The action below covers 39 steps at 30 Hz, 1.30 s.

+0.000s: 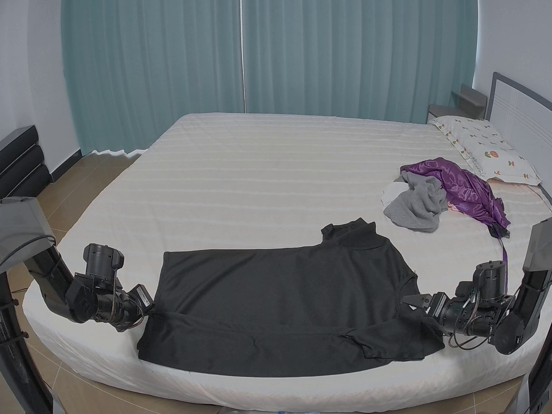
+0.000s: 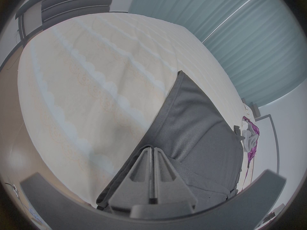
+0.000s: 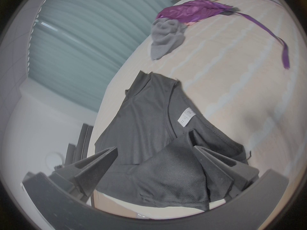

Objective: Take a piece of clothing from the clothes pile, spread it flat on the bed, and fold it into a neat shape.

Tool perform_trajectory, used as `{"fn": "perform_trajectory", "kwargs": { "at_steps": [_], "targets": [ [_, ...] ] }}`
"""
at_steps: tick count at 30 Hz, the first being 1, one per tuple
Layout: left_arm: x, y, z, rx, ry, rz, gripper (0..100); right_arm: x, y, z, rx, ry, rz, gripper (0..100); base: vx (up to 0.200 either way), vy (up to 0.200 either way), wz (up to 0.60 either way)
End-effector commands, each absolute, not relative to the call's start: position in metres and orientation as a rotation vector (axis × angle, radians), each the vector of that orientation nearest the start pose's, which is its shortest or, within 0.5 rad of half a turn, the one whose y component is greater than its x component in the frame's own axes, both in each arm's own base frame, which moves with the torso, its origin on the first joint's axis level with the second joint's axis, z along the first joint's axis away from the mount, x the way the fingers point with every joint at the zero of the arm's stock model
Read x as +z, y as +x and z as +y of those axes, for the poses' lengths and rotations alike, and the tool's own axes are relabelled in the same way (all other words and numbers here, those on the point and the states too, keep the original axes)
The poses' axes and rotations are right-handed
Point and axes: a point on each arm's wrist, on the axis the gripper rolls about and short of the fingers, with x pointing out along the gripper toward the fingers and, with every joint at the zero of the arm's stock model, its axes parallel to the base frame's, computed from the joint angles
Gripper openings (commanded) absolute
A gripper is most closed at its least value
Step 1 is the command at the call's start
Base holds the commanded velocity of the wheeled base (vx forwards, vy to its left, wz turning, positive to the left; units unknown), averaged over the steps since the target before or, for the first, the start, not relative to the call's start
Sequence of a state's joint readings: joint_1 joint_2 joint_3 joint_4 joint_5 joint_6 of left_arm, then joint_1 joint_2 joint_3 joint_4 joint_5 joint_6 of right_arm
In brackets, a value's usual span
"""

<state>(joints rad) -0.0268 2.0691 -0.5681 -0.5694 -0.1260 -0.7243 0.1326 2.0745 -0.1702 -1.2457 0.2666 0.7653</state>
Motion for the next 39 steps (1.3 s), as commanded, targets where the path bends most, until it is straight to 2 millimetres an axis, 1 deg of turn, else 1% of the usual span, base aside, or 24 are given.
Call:
{"fn": "perform_trajectory", "kwargs": {
  "at_steps": [1, 6, 9, 10, 15, 19, 20, 28, 33, 39],
  "targets": [
    [0.014, 0.289, -0.01, 0.203, -0.718, 0.937, 0, 0.003, 0.24, 0.022, 0.152, 0.739, 0.798, 100, 0.0, 0.0, 0.0],
    [0.013, 0.289, -0.01, 0.202, -0.724, 0.944, 0, -0.006, 0.244, 0.015, 0.18, 0.696, 0.81, 100, 0.0, 0.0, 0.0],
    [0.012, 0.289, -0.011, 0.2, -0.724, 0.947, 0, -0.009, 0.25, 0.009, 0.186, 0.683, 0.801, 100, 0.0, 0.0, 0.0],
    [0.012, 0.289, -0.011, 0.199, -0.725, 0.949, 0, -0.011, 0.254, 0.008, 0.217, 0.68, 0.801, 100, 0.0, 0.0, 0.0],
    [0.012, 0.289, -0.011, 0.199, -0.729, 0.953, 0, -0.02, 0.262, 0.01, 0.243, 0.682, 0.817, 100, 0.0, 0.0, 0.0],
    [0.011, 0.289, -0.01, 0.201, -0.729, 0.953, 0, -0.023, 0.261, 0.009, 0.256, 0.661, 0.827, 100, 0.0, 0.0, 0.0],
    [0.011, 0.289, -0.011, 0.2, -0.728, 0.955, 0, -0.025, 0.261, 0.009, 0.262, 0.65, 0.831, 0, 0.0, 0.0, 0.0],
    [0.011, 0.289, -0.01, 0.201, -0.729, 0.954, 0, -0.028, 0.251, 0.001, 0.26, 0.585, 0.843, 0, 0.0, 0.0, 0.0],
    [0.011, 0.289, -0.01, 0.2, -0.725, 0.956, 0, -0.026, 0.252, 0.001, 0.263, 0.579, 0.832, 0, 0.0, 0.0, 0.0],
    [0.011, 0.289, -0.01, 0.206, -0.717, 0.949, 0, -0.019, 0.257, -0.002, 0.265, 0.597, 0.751, 0, 0.0, 0.0, 0.0]
  ]
}}
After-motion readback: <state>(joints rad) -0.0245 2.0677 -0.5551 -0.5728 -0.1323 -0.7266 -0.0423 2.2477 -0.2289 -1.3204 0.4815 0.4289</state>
